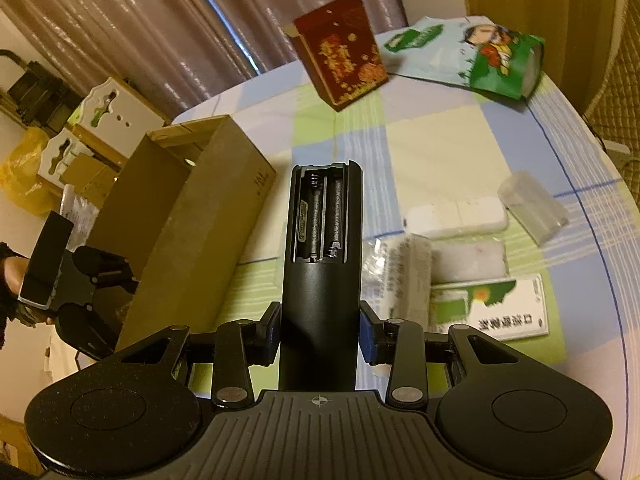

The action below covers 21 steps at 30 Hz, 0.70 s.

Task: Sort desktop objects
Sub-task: 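Lift the white plug adapter and lower it into the cardboard box, then open the left tool in the box while the right tool carries the black remote in and releases it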

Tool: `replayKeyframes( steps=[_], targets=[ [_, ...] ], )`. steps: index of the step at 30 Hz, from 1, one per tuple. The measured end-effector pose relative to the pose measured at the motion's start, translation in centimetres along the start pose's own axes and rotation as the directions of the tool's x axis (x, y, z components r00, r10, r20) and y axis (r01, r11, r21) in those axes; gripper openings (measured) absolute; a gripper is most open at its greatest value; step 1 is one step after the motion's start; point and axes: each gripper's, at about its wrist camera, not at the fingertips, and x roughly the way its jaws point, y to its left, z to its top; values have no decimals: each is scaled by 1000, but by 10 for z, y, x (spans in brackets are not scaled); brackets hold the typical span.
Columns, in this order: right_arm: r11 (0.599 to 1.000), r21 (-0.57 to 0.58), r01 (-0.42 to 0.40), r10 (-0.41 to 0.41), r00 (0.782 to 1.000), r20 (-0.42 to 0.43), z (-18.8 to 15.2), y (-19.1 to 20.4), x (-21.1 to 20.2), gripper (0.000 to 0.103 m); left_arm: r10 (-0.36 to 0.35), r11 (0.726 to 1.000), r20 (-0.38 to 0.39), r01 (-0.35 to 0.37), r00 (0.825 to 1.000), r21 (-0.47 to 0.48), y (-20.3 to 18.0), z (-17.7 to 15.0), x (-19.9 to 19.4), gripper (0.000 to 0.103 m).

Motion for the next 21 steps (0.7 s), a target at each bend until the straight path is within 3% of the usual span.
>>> replayKeyframes(
  steps=[5,11,16,21],
  targets=[
    [998,-60,-23,24,1000,2,17,20,3,38,56,997,79,-52,995,-55,-3,-13,-28,85],
    [977,-165,-133,134,991,-6,52,72,14,38,206,972,142,-186,968,-140,-7,-36,-65,85],
    [926,-266,-268,263,963,-56,81,135,35,38,307,938,163,-268,938,-221,-6,-59,-97,85],
    [879,-362,-311,274,950,-150,96,190,79,38,392,897,174,-335,903,-287,-4,-75,-123,85]
  ],
)
